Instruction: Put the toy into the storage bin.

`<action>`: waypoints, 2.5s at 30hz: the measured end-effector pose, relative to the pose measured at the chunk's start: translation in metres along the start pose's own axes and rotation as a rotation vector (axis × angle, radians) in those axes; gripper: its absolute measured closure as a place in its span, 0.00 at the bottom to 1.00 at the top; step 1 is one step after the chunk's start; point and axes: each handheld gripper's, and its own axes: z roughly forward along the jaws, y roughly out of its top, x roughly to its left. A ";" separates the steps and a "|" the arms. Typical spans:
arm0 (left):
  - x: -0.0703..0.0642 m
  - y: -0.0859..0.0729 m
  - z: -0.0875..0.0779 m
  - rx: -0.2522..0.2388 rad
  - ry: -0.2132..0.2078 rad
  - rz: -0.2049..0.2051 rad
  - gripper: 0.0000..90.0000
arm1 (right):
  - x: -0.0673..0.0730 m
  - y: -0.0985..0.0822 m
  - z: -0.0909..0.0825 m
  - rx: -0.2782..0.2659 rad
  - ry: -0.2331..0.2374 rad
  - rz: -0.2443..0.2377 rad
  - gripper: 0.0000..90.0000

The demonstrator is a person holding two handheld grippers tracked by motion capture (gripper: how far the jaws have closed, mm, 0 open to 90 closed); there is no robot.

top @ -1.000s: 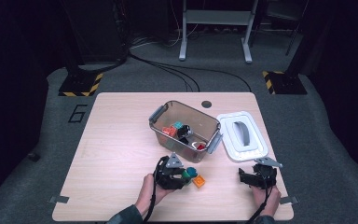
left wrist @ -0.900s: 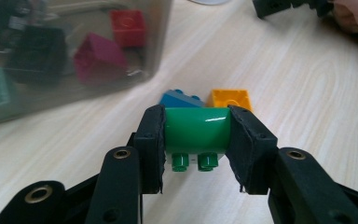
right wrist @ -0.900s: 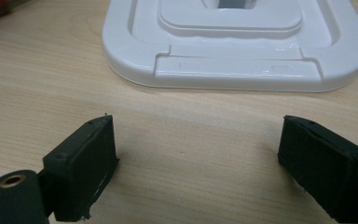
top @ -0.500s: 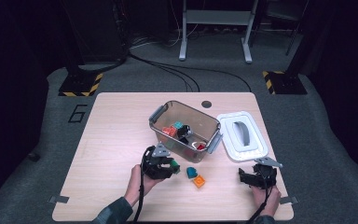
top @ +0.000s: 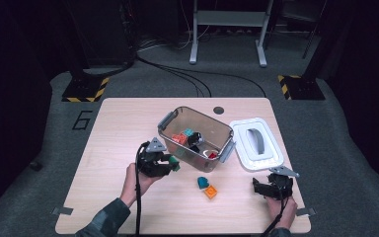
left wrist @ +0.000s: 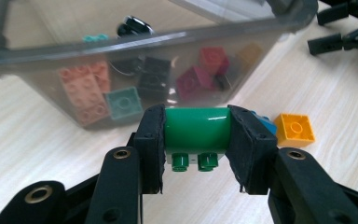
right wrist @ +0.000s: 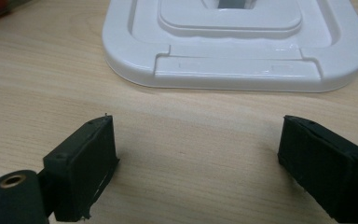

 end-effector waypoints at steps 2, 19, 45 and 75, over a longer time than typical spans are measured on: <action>0.004 0.005 -0.006 -0.008 0.007 -0.001 0.66 | 0.000 0.000 0.000 0.000 0.001 0.001 0.12; 0.018 0.052 -0.033 -0.068 0.048 0.030 0.66 | 0.000 0.000 0.000 0.000 0.001 0.001 0.12; 0.008 0.090 0.032 0.013 0.014 0.022 0.65 | 0.000 0.000 0.000 0.000 0.001 0.002 0.12; 0.004 0.074 0.036 0.080 0.016 0.000 0.36 | 0.000 0.000 0.000 -0.001 0.000 -0.002 0.12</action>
